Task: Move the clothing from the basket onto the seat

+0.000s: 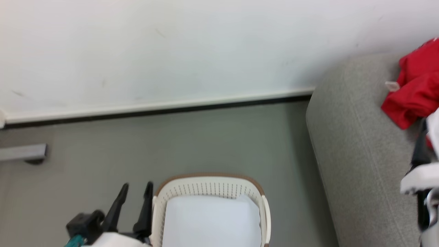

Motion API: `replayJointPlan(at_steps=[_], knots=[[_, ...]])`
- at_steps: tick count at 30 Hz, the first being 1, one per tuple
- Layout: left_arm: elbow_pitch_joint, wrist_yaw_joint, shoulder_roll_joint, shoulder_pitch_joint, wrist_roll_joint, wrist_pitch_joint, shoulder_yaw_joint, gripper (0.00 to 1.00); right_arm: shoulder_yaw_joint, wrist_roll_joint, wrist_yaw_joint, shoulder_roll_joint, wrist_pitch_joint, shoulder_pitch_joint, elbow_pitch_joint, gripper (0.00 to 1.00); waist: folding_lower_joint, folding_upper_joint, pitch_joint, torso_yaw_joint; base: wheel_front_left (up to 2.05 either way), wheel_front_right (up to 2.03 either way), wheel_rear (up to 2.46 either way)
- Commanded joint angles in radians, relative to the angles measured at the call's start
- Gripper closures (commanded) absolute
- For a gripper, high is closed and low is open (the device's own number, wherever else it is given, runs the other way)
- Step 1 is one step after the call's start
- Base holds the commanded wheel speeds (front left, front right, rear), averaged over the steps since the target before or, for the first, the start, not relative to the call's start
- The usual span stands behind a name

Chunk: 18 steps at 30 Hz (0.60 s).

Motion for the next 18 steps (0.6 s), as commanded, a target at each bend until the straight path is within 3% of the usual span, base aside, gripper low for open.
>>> replayJointPlan(at_steps=[1,10,18], knots=[[-0.001,0.003,-0.014,0.044,0.026,0.0,0.036,0.0,0.055,0.04,-0.002,0.001,-0.003,0.085,-0.058,0.0,0.0004,0.0,-0.088,0.011,0.0,0.0,0.0],[-0.001,-0.017,-0.081,0.19,0.148,0.0,0.233,0.0,0.269,0.071,-0.002,0.018,-0.003,0.402,-0.394,0.0,0.0004,0.0,-0.192,0.053,0.0,0.0,0.0],[0.023,-0.067,-0.122,0.234,0.215,0.0,0.371,0.0,0.405,0.158,-0.002,0.02,-0.001,0.551,-0.508,0.0,0.0004,0.0,-0.223,0.076,0.0,0.0,0.0]])
